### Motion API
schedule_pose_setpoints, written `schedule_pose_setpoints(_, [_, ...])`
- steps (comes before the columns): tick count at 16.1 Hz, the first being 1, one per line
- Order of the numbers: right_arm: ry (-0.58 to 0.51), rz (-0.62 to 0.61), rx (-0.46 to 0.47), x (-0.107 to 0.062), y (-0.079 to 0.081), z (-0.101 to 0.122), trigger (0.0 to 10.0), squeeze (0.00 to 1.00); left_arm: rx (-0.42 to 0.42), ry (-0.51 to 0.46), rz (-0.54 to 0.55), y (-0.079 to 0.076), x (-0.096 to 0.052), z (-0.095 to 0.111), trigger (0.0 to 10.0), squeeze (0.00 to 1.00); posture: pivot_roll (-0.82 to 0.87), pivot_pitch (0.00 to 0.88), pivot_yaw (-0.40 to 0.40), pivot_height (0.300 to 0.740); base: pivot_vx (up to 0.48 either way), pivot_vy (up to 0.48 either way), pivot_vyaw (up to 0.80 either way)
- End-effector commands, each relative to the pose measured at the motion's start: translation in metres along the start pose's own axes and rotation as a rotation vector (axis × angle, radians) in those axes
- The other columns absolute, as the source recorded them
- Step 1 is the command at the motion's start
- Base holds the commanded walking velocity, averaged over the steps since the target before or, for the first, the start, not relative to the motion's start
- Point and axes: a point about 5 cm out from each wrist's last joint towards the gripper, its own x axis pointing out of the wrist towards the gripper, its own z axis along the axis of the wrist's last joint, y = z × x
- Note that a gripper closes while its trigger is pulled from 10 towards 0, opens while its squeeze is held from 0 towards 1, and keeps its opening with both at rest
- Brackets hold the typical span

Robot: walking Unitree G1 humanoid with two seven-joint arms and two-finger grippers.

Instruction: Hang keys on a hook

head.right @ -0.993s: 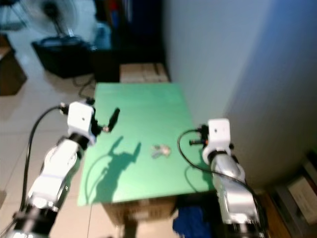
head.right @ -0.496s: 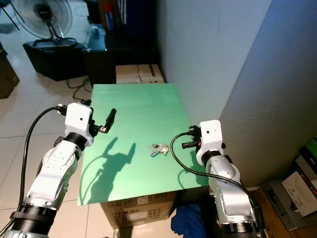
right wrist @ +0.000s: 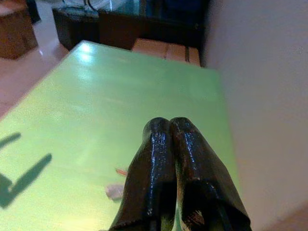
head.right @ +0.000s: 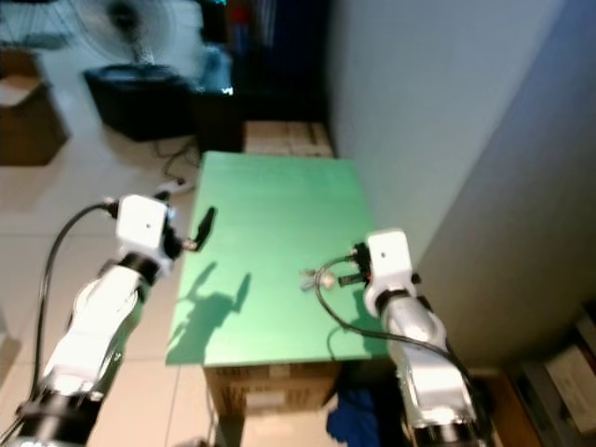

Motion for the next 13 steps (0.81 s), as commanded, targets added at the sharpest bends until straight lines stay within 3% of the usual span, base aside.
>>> schedule_pose_setpoints(1, [0.004,-0.036,0.009,-0.0015,-0.0084,-0.0015,10.0,0.0,0.002,-0.023,-0.022,-0.0036,0.0025,0.0064,10.0,0.0,-0.08,0.0,-0.008,0.74,0.341,0.0,0.0])
schedule_pose_setpoints(7, [-0.002,-0.04,0.043,-0.003,-0.0083,-0.0022,10.0,0.0,0.008,-0.022,-0.038,-0.0035,0.0068,0.0081,10.0,0.0,-0.08,0.0,0.007,0.74,0.341,0.0,0.0])
schedule_pose_setpoints(11, [0.013,-0.006,-0.028,-0.0028,-0.005,-0.003,10.0,0.0,0.009,-0.025,-0.044,-0.0045,0.0088,0.0092,10.0,0.0,-0.09,0.0,0.011,0.74,0.338,0.0,0.0])
schedule_pose_setpoints(13, [0.006,-0.034,0.026,-0.0032,-0.0068,-0.0033,10.0,0.0,0.004,-0.024,-0.041,-0.0037,0.0091,0.009,10.0,0.0,-0.08,0.0,0.011,0.74,0.0,0.0,0.0])
